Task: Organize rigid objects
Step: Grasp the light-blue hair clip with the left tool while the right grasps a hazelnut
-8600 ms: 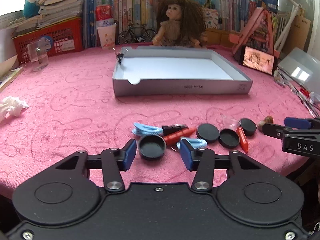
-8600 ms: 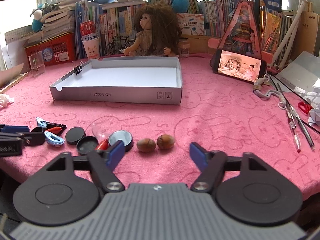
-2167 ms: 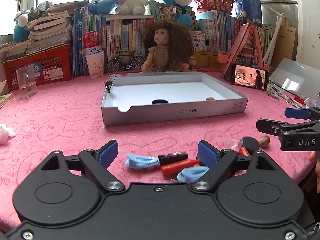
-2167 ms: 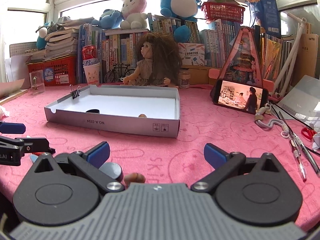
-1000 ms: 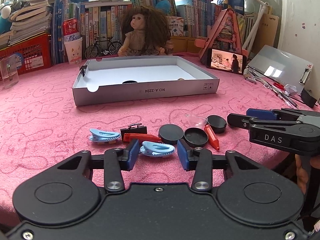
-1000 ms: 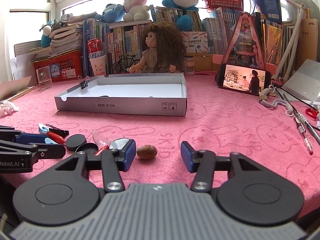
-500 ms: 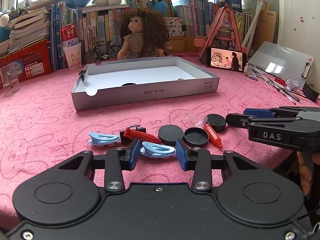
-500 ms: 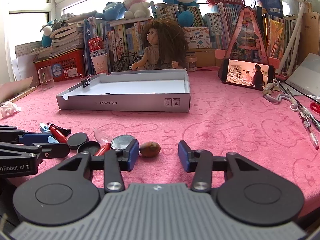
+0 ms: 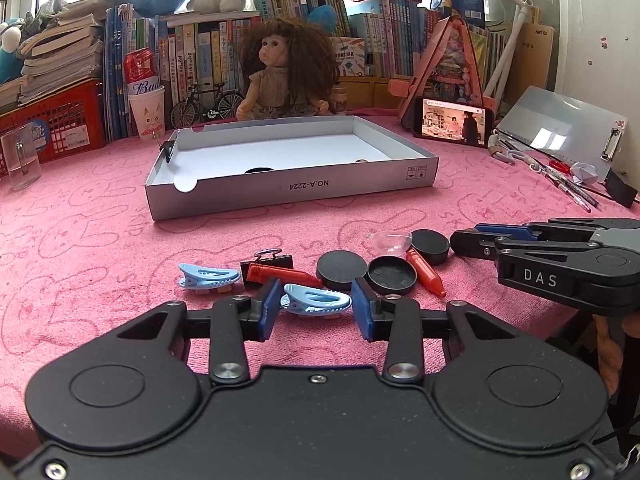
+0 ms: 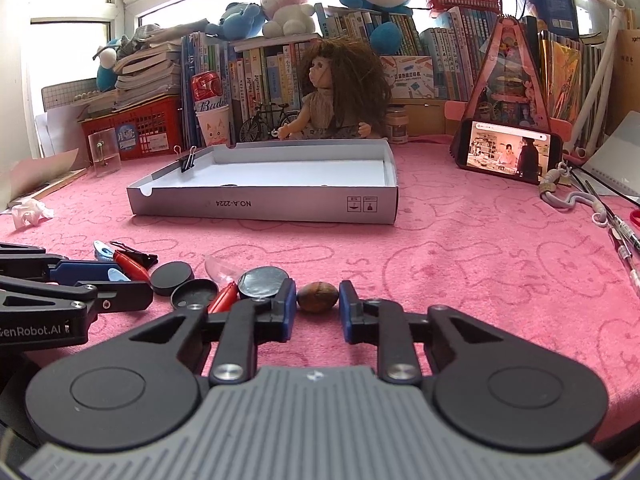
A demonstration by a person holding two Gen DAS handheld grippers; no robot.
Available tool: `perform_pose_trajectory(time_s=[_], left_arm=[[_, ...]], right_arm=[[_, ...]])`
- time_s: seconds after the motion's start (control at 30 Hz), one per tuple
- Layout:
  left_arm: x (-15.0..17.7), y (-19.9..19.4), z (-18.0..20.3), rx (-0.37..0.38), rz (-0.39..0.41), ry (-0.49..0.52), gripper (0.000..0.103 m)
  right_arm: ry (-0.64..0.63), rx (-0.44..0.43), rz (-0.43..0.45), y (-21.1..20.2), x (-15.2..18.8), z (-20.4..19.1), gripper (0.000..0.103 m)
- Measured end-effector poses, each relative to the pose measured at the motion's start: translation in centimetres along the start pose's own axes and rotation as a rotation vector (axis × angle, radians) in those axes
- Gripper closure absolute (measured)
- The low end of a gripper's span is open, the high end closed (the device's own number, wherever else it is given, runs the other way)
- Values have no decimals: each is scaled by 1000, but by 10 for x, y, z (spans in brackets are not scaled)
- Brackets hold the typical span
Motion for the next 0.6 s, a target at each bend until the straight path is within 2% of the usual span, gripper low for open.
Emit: perform_pose_trajectory(time_s=[0.6], left_arm=[[-22,-6,-15,-3,51,-58,66]], right_arm=[[53,67,9,6,-12,15,76]])
Point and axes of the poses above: each gripper's, at about its wrist camera, not at the fingertips, and y roughly the way its jaws point, z to its right, x to its underside, the point moved 8 cm from there along y, roughly the way its jaws point, and after that the axes turned 2 degrees about x, right-handed, at the moved point
